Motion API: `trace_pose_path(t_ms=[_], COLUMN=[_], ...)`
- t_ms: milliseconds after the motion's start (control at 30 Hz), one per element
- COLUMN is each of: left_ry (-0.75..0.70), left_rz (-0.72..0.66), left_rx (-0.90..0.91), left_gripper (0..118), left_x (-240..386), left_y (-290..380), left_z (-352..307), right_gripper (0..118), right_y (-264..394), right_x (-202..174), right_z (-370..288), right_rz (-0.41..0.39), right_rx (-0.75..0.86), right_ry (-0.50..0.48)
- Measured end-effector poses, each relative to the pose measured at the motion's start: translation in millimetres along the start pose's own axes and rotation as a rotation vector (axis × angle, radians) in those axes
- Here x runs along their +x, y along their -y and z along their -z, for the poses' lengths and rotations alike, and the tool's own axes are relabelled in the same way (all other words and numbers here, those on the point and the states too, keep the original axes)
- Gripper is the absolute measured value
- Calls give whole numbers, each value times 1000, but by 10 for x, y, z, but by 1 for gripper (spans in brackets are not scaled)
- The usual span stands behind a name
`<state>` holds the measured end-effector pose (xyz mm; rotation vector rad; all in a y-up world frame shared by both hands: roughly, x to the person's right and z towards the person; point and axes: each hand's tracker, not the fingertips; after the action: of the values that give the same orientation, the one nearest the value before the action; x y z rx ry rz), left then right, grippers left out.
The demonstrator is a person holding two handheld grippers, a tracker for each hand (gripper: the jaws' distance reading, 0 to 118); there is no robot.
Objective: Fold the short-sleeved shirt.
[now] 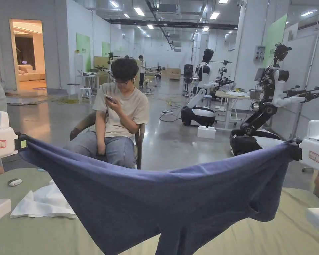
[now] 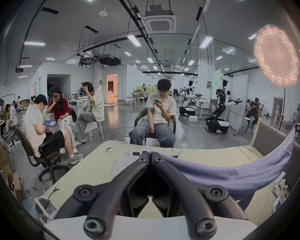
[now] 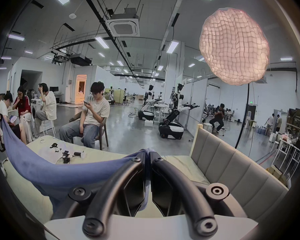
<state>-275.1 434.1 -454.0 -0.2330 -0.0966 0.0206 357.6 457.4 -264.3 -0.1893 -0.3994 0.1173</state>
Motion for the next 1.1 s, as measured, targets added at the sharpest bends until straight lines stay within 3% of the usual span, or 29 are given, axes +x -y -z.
trace_pose_path(t_ms=[233,533,967,1100], left_ry=[-8,33,50,43], left_rz=[-10,-46,-141,-71], left_rx=[-37,-180,-432,-529], left_gripper=[0,0,0,0], left_x=[-116,-217,-652,-685], left_y=[310,1608,3372,3734], left_z=[120,-56,-1057,-1137], right_gripper=[2,2,2,3], right_y=[306,1446,3119,3510], right_x=[-45,-42,-41,-125], right_z=[104,-70,-1153,-1329], right_rz=[-6,-56,-119,-128], right_rx=[-32,-171,-441,-507], right_ry=[-6,-27,-13,-9])
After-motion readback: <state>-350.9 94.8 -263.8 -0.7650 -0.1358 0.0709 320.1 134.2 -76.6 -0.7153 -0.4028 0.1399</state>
